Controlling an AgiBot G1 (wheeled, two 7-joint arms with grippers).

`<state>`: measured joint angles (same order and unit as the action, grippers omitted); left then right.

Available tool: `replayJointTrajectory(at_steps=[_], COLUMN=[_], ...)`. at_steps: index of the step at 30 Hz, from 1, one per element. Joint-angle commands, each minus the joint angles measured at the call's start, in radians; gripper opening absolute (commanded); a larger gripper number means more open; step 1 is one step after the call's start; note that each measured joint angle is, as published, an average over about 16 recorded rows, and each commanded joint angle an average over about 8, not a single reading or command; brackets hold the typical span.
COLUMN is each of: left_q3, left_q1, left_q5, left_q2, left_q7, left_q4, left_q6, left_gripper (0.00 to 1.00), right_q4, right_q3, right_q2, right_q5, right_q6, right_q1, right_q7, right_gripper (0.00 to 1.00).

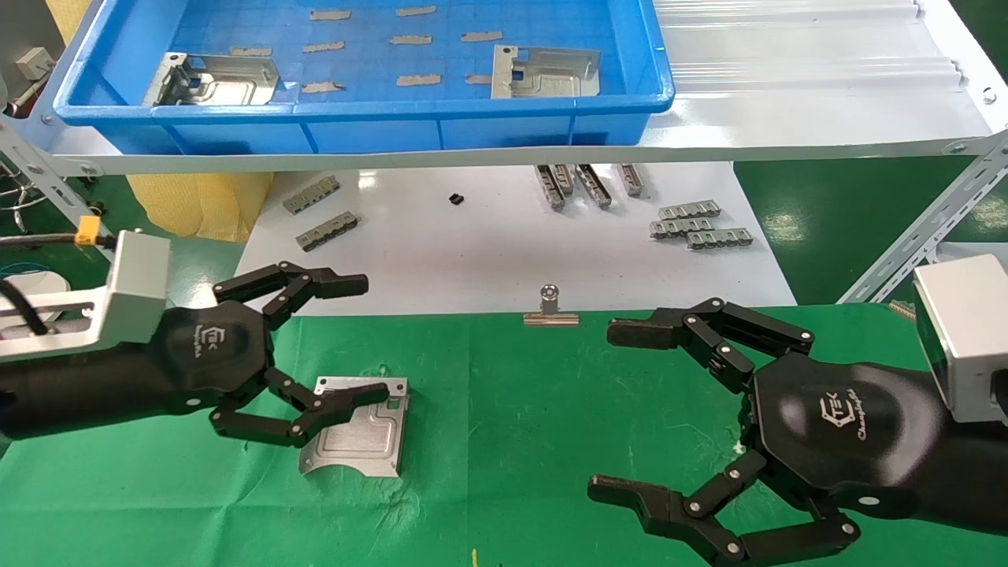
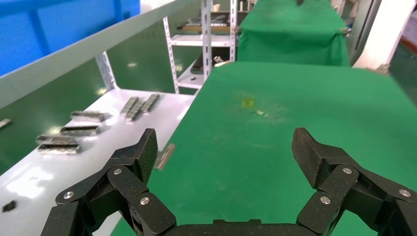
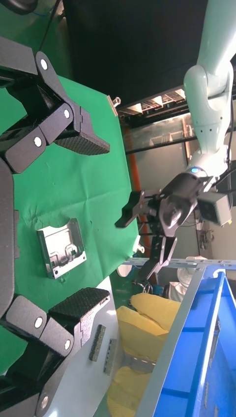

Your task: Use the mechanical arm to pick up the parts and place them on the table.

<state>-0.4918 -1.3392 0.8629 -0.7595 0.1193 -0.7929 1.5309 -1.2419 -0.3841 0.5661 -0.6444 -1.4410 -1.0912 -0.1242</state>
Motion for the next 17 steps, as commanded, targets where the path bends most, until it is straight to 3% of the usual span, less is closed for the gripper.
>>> replayJointTrajectory(at_steps=[1,17], left_q3=[0.019,0.156], left_q1=[0.023,0.194], left_q5=[-0.012,-0.097], left_q2=[0.013,0.109], left_q7=[-0.027,-0.225], left_q4=[-0.043,-0.361], left_q6=[-0.003,-0.026], left_gripper=[1.00,1.00], right_q4=[0.000,0.000], right_q3=[0.000,0.000], right_q2=[0.000,0.000], right_q5=[0.000,0.000], right_q6=[0.000,0.000], right_q1=[0.000,0.000], right_q7=[0.000,0.000], right_gripper=[1.00,1.00])
